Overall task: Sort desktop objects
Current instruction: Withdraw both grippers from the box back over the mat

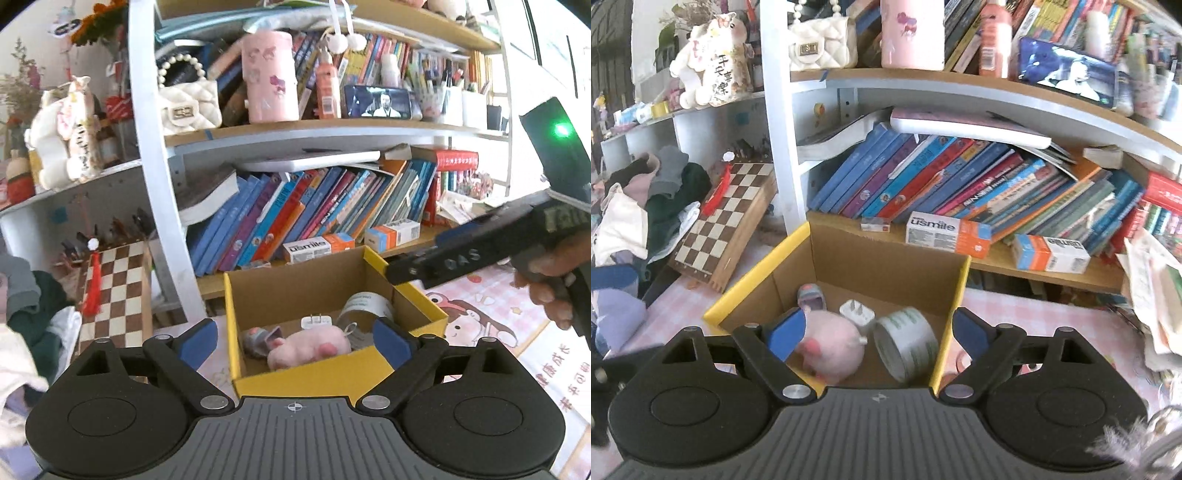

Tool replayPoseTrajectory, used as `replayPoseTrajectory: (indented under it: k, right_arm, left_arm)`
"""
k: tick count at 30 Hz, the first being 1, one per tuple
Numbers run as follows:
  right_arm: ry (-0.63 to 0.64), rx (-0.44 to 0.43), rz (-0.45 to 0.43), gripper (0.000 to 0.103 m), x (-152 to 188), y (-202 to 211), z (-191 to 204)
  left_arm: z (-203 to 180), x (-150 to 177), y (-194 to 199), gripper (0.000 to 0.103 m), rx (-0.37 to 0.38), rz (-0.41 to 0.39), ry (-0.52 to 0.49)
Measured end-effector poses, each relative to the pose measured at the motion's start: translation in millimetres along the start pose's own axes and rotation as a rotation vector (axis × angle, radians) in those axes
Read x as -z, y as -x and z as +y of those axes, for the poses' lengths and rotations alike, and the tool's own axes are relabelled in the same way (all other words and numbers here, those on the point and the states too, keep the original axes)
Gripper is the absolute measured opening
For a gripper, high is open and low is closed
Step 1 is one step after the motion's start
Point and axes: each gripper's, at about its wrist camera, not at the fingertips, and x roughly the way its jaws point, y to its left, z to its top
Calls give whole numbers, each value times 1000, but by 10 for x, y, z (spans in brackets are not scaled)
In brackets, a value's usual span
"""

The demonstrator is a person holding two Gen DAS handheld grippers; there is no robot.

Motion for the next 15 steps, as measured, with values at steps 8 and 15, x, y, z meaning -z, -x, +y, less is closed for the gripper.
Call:
replayPoseTrajectory:
  k: [8,15]
  right_arm:
    - [56,35,9,87,455,426,227]
    - [71,63,16,92,881,754,390]
  left_arm:
    - [-11,265,302,94,3,30,-2]
    - [16,491,528,94,-22,59,26]
